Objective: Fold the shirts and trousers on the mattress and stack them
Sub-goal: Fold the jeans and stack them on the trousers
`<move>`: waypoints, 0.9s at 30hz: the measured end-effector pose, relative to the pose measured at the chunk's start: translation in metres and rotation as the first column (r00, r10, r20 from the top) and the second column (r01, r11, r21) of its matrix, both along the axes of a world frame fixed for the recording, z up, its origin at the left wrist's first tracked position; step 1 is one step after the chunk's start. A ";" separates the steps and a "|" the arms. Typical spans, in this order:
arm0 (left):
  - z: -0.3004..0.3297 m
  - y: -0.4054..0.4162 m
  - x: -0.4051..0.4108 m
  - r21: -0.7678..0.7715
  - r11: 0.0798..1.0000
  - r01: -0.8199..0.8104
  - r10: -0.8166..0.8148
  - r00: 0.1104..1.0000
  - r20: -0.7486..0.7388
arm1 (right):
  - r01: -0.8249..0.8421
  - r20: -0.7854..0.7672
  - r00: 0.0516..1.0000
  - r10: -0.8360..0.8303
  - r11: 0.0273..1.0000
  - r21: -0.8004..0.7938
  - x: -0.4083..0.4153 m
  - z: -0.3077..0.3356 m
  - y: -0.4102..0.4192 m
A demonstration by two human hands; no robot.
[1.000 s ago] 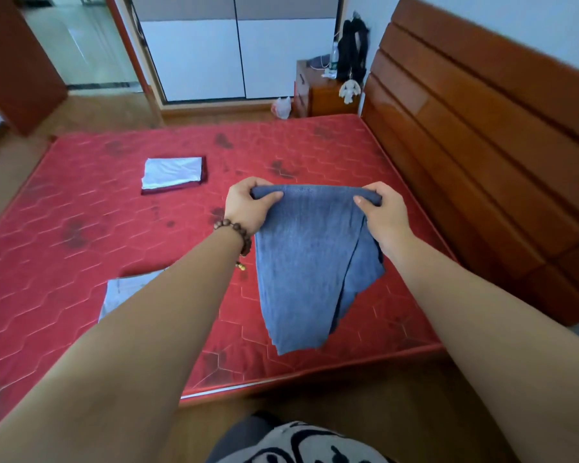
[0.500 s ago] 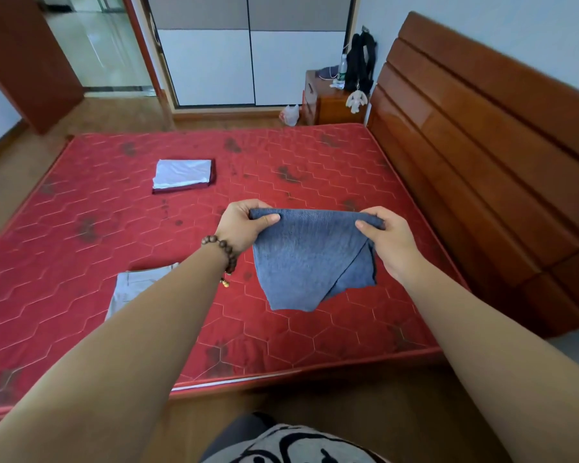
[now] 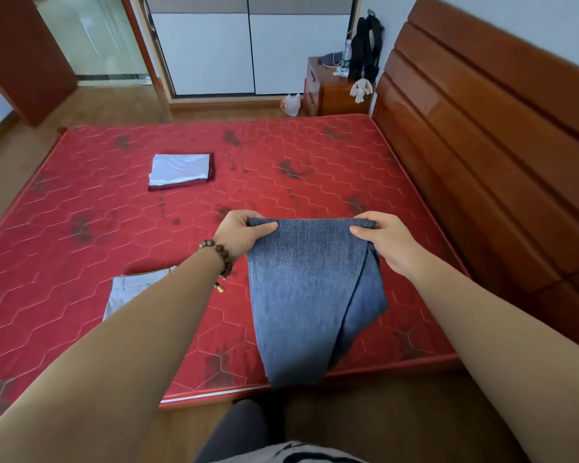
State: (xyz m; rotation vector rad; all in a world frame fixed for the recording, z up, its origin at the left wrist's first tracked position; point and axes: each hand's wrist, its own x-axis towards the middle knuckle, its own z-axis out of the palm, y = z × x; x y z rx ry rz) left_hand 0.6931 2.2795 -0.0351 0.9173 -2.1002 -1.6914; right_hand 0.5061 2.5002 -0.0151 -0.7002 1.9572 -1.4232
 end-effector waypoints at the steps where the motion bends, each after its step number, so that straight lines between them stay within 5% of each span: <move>1: -0.006 -0.007 -0.007 0.000 1.000 0.001 -0.001 1.000 0.022 | 0.005 -0.004 1.000 -0.005 1.000 0.028 -0.007 -0.008 -0.008; 11: -0.125 -0.087 -0.095 -0.102 0.995 -0.015 0.037 0.974 0.223 | 0.120 -0.137 0.987 -0.087 0.959 0.258 -0.082 -0.135 -0.109; 23: -0.207 -0.181 -0.196 -0.059 0.995 -0.081 0.093 0.966 0.240 | 0.173 -0.212 0.971 -0.109 0.934 0.314 -0.170 -0.212 -0.209; 27: -0.231 -0.218 -0.244 -0.162 0.968 -0.194 0.226 0.951 0.212 | 0.169 -0.294 0.953 -0.073 0.934 0.315 -0.215 -0.241 -0.251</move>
